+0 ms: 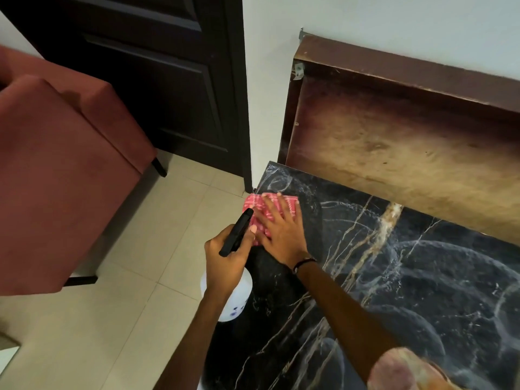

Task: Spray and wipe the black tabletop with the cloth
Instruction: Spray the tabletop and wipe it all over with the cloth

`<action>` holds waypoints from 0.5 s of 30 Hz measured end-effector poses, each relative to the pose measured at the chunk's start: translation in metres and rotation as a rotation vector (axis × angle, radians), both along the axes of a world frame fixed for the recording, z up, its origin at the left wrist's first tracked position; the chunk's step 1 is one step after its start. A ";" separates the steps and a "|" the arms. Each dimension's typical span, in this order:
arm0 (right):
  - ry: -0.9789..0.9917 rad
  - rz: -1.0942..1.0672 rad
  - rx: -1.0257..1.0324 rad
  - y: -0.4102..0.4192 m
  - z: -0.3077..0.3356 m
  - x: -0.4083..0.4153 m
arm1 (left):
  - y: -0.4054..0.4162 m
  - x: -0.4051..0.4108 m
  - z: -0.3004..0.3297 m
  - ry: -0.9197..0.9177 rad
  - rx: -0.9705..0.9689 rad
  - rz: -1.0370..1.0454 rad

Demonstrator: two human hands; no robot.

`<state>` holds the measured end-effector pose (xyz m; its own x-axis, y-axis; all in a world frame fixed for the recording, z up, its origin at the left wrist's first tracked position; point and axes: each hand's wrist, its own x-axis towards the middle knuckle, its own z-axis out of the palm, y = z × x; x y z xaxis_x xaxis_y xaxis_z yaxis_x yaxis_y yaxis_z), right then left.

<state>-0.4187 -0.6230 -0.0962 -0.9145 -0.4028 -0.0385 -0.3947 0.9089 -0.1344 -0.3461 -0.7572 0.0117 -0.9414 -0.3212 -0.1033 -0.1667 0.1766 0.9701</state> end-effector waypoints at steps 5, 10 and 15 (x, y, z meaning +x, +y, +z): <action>0.069 0.091 -0.004 0.045 -0.007 0.021 | -0.002 -0.004 0.004 -0.035 0.076 0.033; 0.008 -0.164 0.035 0.082 -0.003 -0.020 | -0.003 -0.005 0.006 -0.090 0.098 0.010; -0.046 -0.342 0.003 0.044 0.006 -0.056 | 0.001 -0.004 0.009 -0.112 0.070 0.001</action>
<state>-0.4751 -0.5787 -0.0898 -0.9938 -0.0729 -0.0840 -0.0605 0.9880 -0.1420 -0.3504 -0.7566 0.0204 -0.9225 -0.3099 -0.2302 -0.2749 0.1086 0.9553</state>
